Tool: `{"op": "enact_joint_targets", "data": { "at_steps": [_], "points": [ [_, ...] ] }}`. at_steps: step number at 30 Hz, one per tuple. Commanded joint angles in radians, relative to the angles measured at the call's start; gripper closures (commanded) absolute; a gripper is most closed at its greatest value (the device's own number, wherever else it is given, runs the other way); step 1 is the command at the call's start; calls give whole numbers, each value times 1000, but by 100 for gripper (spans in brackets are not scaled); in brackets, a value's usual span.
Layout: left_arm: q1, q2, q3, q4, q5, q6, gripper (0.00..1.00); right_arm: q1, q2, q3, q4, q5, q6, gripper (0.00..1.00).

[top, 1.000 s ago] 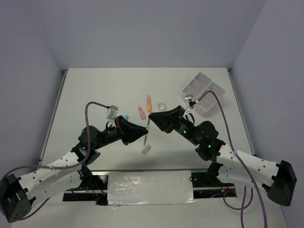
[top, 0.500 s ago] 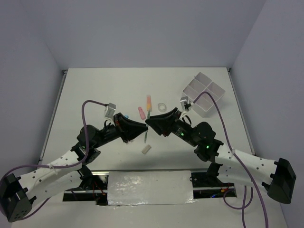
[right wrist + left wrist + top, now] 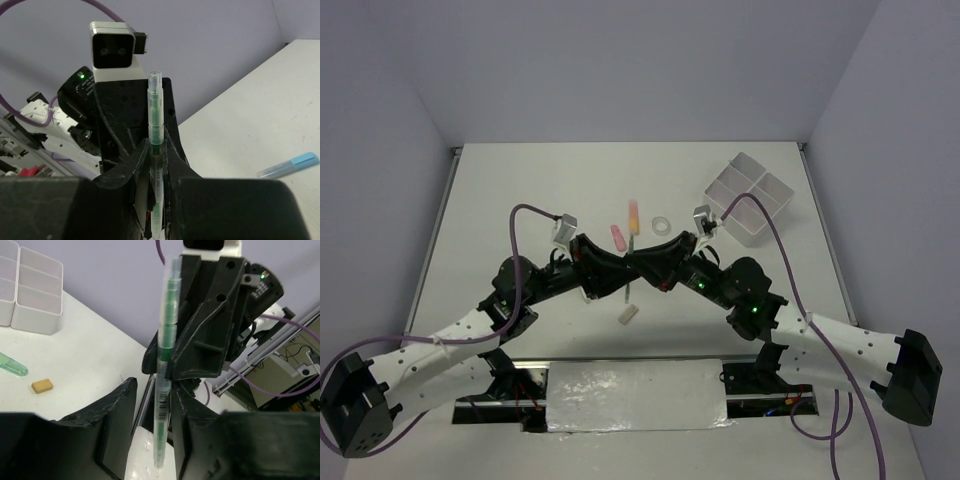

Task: Sort the stationery into containers
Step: Close the pen cap on the pen.

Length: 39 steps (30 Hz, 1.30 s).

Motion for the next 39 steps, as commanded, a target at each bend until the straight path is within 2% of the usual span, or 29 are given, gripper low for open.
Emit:
{"op": "enact_joint_targets", "data": {
  "at_steps": [1, 3, 4, 5, 8, 12, 14, 17, 20, 24, 33, 34, 37, 39],
  "points": [
    [-3, 25, 37, 78, 67, 2, 56, 11, -4, 22, 68, -32, -32, 100],
    [-3, 35, 38, 86, 78, -1, 56, 12, -4, 25, 65, -29, -32, 100],
    [-3, 39, 40, 88, 81, 0, 76, 12, -2, 25, 63, -29, -34, 100],
    [-3, 39, 41, 86, 86, 0, 86, 14, -2, 23, 63, -29, -34, 100],
    [-3, 33, 46, 71, 86, 11, 100, 12, -5, 25, 58, -32, -37, 94],
    [-4, 12, 34, 77, 115, 40, 100, 14, -13, 20, 65, -38, -46, 51],
    [-4, -5, 25, 72, 121, 55, 100, 14, -28, 31, 16, -19, -60, 43],
    [-4, -24, 12, 55, 126, 94, 100, 14, -53, 43, -15, 1, -81, 36],
    [-6, -25, 5, 54, 150, 108, 100, 12, -67, 82, -84, 19, -115, 33],
    [-12, -25, -1, 66, 204, 123, 100, 14, -73, 164, -202, 56, -169, 32],
    [-17, -42, 6, -15, 216, 177, 100, 14, -33, 266, -308, 10, -183, 34],
    [-17, -42, 8, -20, 219, 183, 100, 14, -29, 269, -313, 10, -183, 44],
    [-18, -47, 11, -37, 218, 189, 100, 14, -13, 278, -320, 4, -184, 63],
    [-18, -50, 11, -40, 218, 192, 100, 14, -1, 283, -325, -7, -184, 64]
  ]
}}
